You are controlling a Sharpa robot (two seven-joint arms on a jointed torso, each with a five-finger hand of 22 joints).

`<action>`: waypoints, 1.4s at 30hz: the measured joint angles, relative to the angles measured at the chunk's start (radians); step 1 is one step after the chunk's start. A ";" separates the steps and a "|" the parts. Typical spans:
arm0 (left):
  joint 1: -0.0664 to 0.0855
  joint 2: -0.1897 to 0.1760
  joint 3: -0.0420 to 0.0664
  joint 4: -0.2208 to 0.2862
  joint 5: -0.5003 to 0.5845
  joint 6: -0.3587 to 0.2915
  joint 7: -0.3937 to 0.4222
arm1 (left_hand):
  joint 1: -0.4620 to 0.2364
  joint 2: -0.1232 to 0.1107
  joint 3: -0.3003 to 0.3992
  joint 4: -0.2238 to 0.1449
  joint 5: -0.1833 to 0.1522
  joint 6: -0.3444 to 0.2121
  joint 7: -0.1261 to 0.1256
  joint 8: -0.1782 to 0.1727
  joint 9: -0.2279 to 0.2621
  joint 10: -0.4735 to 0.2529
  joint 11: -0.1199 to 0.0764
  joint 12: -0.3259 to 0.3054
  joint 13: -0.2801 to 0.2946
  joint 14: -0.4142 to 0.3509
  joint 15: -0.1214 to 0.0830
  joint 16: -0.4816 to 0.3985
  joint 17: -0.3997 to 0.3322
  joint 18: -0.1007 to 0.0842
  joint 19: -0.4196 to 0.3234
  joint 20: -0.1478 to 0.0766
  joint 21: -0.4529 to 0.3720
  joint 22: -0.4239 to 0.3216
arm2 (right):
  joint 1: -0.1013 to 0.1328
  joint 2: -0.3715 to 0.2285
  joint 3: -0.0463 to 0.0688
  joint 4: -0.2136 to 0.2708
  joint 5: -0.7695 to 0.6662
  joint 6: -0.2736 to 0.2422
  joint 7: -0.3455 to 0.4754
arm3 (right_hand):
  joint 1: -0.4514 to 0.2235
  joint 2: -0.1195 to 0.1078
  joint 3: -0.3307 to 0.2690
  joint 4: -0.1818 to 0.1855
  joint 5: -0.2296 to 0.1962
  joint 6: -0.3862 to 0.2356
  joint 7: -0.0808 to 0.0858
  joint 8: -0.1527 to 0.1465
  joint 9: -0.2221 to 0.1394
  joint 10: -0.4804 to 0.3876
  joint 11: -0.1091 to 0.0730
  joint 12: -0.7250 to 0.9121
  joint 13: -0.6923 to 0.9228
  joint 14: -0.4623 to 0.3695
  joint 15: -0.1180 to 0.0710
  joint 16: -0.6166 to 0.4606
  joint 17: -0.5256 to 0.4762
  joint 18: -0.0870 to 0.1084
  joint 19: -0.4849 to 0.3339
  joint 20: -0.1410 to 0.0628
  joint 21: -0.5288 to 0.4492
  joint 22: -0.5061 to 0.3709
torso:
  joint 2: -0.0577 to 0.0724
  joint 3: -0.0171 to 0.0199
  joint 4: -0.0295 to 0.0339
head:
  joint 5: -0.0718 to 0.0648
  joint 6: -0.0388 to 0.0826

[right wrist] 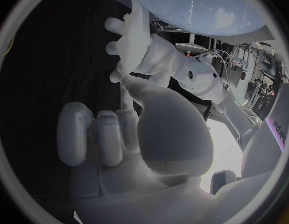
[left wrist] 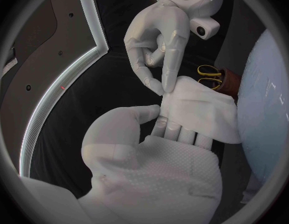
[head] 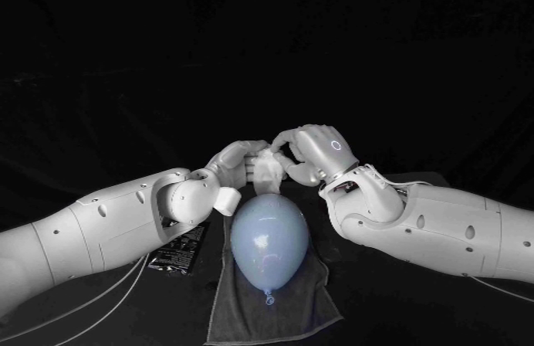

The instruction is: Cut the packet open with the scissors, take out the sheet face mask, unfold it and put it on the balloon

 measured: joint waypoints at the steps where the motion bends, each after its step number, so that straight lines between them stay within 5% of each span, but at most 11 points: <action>1: 0.000 -0.001 0.000 -0.002 0.000 0.000 0.000 | 0.000 0.000 0.000 0.000 0.000 0.000 0.000 0.000 0.001 0.002 -0.002 0.000 0.000 0.000 0.000 0.000 0.000 0.000 0.000 0.000 0.000 0.000 | 0.000 -0.005 0.000 0.003 0.005 -0.003 0.002 | 0.000 0.000 0.001 -0.001 0.000 0.000 0.000 0.000 0.009 0.000 0.000 0.000 0.000 0.000 0.000 0.000 0.000 0.000 0.000 0.000 0.000 0.000 | 0.000 0.0001 -0.0001 | 0.000 0.000; 18: 0.000 -0.004 0.000 -0.017 -0.005 -0.001 0.006 | 0.010 0.000 0.000 0.000 -0.002 0.001 -0.001 0.003 0.003 0.002 -0.001 0.000 0.000 0.001 -0.001 0.000 0.000 0.002 0.000 0.000 0.000 0.000 | 0.000 -0.054 0.000 0.041 0.085 -0.032 0.024 | -0.006 0.005 0.008 -0.008 0.006 -0.003 -0.003 0.012 0.025 0.003 -0.004 0.005 0.000 0.000 0.000 0.000 0.001 0.000 0.002 -0.005 0.000 0.001 | -0.001 -0.0004 -0.0001 | 0.001 0.000; 22: 0.000 -0.004 0.000 -0.017 -0.007 -0.001 0.006 | 0.010 0.000 0.000 0.000 0.002 0.001 -0.001 0.003 0.003 0.002 -0.001 0.000 0.000 0.001 -0.001 0.000 0.000 0.011 0.000 0.000 0.000 0.000 | 0.000 -0.052 0.001 0.041 0.107 -0.039 0.040 | -0.028 -0.004 0.013 -0.004 0.006 -0.044 -0.002 0.021 0.037 0.002 -0.005 -0.025 0.000 0.000 0.000 0.000 0.001 0.000 0.002 -0.005 -0.020 0.001 | 0.000 -0.0011 0.0000 | 0.003 0.000; 29: 0.000 -0.002 0.000 -0.013 -0.011 -0.002 0.007 | 0.020 -0.009 0.000 0.000 0.002 0.000 0.000 0.003 0.003 0.002 -0.001 0.000 0.000 0.001 -0.001 0.000 0.000 0.011 0.000 -0.001 0.000 0.000 | 0.001 -0.020 0.001 0.035 0.150 -0.050 0.084 | -0.106 -0.044 -0.041 0.043 0.007 -0.148 0.045 -0.070 -0.001 0.003 0.032 -0.042 0.000 -0.002 0.024 -0.002 0.000 0.000 0.001 0.008 -0.045 0.000 | 0.000 -0.0016 0.0006 | 0.003 0.002; 33: 0.000 -0.001 0.000 -0.011 -0.016 -0.003 0.007 | 0.028 -0.009 -0.003 0.003 0.002 0.000 0.000 0.003 0.003 0.002 -0.001 0.000 0.000 0.001 -0.001 0.000 0.000 0.011 0.005 -0.002 0.000 0.000 | 0.001 -0.002 0.001 0.022 0.162 -0.049 0.096 | -0.120 -0.066 -0.065 0.058 0.006 -0.155 0.053 -0.091 -0.011 0.001 0.041 -0.053 0.000 -0.002 0.031 0.000 0.000 0.000 0.000 0.015 -0.056 0.000 | 0.000 -0.0022 0.0009 | 0.001 0.004; 42: 0.000 0.000 0.000 -0.005 -0.018 -0.014 0.007 | 0.051 -0.013 -0.036 0.045 0.003 0.000 0.000 0.002 0.003 0.001 -0.001 0.000 0.000 0.001 -0.001 0.000 -0.001 0.010 0.016 -0.001 0.000 0.000 | 0.001 0.029 0.001 -0.029 0.166 -0.023 0.089 | -0.121 -0.066 -0.082 0.069 0.006 -0.156 0.053 -0.101 -0.018 0.002 0.041 -0.069 0.000 -0.002 0.038 0.000 0.000 0.000 0.000 0.022 -0.074 0.000 | 0.000 -0.0029 0.0006 | 0.001 0.006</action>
